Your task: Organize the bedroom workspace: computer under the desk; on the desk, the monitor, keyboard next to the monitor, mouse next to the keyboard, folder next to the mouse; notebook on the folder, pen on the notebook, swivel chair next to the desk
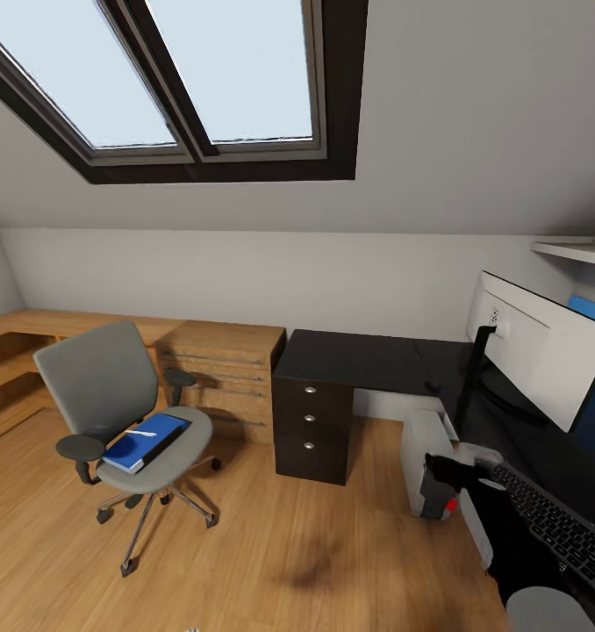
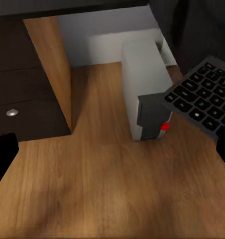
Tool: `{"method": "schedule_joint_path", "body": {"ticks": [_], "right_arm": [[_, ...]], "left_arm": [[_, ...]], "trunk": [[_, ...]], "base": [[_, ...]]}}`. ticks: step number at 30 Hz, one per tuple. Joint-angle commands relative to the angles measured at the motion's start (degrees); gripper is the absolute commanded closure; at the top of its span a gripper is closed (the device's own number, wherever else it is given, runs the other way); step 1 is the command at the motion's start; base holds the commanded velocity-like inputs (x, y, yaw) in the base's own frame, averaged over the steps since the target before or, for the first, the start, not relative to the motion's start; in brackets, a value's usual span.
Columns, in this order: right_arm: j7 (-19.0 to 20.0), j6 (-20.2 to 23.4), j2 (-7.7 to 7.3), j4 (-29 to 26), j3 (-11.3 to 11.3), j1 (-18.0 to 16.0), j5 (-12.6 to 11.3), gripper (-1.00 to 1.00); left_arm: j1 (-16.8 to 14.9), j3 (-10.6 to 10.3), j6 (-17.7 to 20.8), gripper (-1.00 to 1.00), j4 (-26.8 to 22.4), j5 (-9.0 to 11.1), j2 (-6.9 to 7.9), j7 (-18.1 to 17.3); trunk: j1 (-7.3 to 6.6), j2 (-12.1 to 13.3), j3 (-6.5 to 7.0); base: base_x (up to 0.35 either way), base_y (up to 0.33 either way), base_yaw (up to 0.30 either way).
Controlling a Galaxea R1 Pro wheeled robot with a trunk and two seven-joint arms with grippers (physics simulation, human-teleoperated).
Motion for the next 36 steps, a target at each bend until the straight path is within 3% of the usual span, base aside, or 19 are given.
{"method": "schedule_joint_path", "body": {"ticks": [1, 2, 4, 5, 6, 12, 15, 21, 25, 27, 30, 32, 36], "right_arm": [[-0.29, 2.64, -0.89, -2.43, 0.04, -0.03, -0.41, -1.0], [-0.13, 5.65, -3.1, -5.9, -0.17, -0.03, -0.55, -1.0], [1.89, 5.95, -5.19, -6.81, -0.25, 0.06, -0.81, -1.0], [4.82, 4.55, -6.0, -6.19, -0.27, 0.1, -0.71, -1.0], [9.57, -0.97, -7.67, -3.21, -1.02, 0.14, -0.5, -1.0], [10.44, -1.84, -10.18, -2.16, -1.67, 0.15, -0.44, -1.0], [10.44, -1.95, -10.8, -1.64, -1.74, 0.15, -0.4, -1.0], [10.01, -3.22, -13.13, 7.55, -1.92, 0.05, -0.4, -1.0], [9.71, -5.2, -15.97, 13.57, -2.21, -0.13, -0.63, -1.0], [9.02, -5.73, -16.65, 14.7, -3.3, -0.17, -0.72, -1.0], [7.43, -6.76, -17.05, 15.56, -7.1, -0.19, -0.68, -1.0], [6.51, -8.77, -17.19, 15.99, -11.21, -0.2, -0.54, -1.0], [5.98, -10.56, -17.32, 16.21, -13.98, -0.2, -0.51, -1.0]], "left_arm": [[-0.04, 0.32, -0.16, -1.0, 0.03, -0.02, -0.03, 0.13], [-0.04, 0.44, -0.01, -1.0, 0.03, 0.03, -0.03, 0.22], [-0.04, 0.3, 0.15, -1.0, -0.12, 0.04, -0.13, 0.3], [-0.04, 0.21, 0.23, -1.0, -0.98, 0.05, -0.22, 0.36], [-0.04, 0.11, 2.45, -1.0, -7.62, -0.02, -0.31, 0.35], [-0.04, 0.15, 13.68, -1.0, -17.35, 0.0, -0.27, 0.29], [-0.04, 0.31, 15.65, -1.0, -18.59, 0.03, -0.3, 0.15], [-0.04, 0.45, 16.25, -1.0, -17.74, 0.03, -0.3, -0.18], [-0.04, 0.47, 14.52, -1.0, -16.79, 0.05, -0.14, -0.24], [-0.04, 0.44, 13.55, -1.0, -15.97, 0.02, -0.13, -0.25], [-0.04, 0.41, 12.37, -1.0, -15.04, -0.03, -0.13, -0.26], [-0.04, 0.4, 11.19, -1.0, -14.65, -0.08, -0.12, -0.31], [-0.04, 0.35, 10.43, -1.0, -14.27, -0.11, -0.12, -0.32]], "trunk": [[0.01, -0.06, -0.08], [0.01, -0.06, -0.08], [0.01, -0.06, -0.08], [0.01, -0.06, -0.08], [0.01, -0.06, -0.08], [0.01, -0.06, -0.08], [0.01, -0.06, -0.08], [0.01, -0.06, -0.08], [0.01, -0.06, -0.08], [0.01, -0.06, -0.08], [0.01, -0.06, -0.08], [0.01, -0.06, -0.08], [0.01, -0.06, -0.08]], "base": [[0.0, 0.0, 0.0], [0.0, 0.0, 0.0], [0.0, 0.0, 0.0], [0.0, 0.0, 0.0], [0.0, 0.0, 0.0], [0.0, 0.0, 0.0], [0.0, 0.0, 0.0], [0.0, 0.0, 0.0], [0.0, 0.0, 0.0], [0.0, 0.0, 0.0], [0.0, 0.0, 0.0], [0.003, -0.022, 0.0], [0.076, -0.122, 0.0]]}}
